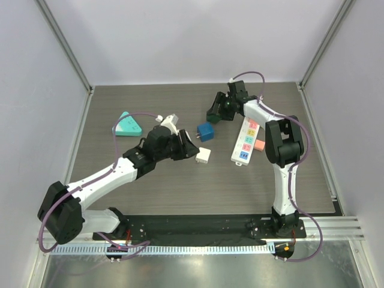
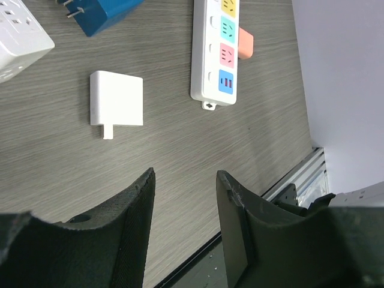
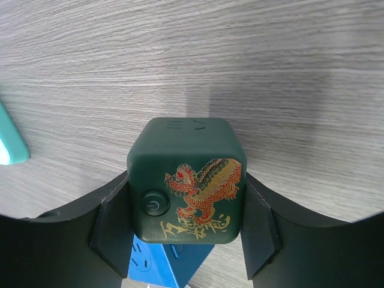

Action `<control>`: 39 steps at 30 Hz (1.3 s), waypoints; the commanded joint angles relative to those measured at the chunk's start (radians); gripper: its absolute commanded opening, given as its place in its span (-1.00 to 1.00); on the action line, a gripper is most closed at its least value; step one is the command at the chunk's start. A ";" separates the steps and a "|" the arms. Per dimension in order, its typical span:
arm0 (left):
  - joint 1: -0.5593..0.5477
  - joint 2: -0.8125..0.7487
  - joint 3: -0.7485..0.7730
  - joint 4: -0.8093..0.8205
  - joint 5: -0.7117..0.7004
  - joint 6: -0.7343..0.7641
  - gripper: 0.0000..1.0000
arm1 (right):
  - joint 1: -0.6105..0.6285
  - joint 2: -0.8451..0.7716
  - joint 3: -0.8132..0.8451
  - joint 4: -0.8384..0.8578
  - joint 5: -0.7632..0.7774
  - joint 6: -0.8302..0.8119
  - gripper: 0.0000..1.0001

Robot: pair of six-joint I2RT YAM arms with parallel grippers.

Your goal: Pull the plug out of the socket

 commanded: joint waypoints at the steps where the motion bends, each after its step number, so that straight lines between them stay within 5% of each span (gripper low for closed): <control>1: 0.016 -0.016 0.015 -0.008 -0.005 0.034 -0.07 | 0.003 0.000 0.065 0.045 -0.071 0.001 0.16; 8: 0.019 0.029 0.043 0.006 0.026 0.036 -0.07 | -0.019 -0.046 0.071 0.017 -0.068 -0.039 0.80; 10: 0.019 0.049 0.051 0.013 0.043 0.037 -0.02 | -0.040 -0.057 0.085 -0.003 -0.066 -0.057 0.85; 22: 0.014 0.233 0.204 0.018 0.152 0.046 0.21 | -0.069 -0.250 0.068 -0.240 0.334 -0.209 0.90; 31: -0.070 0.571 0.538 -0.011 0.201 0.046 0.11 | -0.101 -0.261 0.085 -0.342 0.625 -0.196 0.93; 39: -0.121 0.848 0.865 -0.019 0.186 0.068 0.03 | -0.184 -0.217 0.122 -0.379 0.623 -0.166 0.95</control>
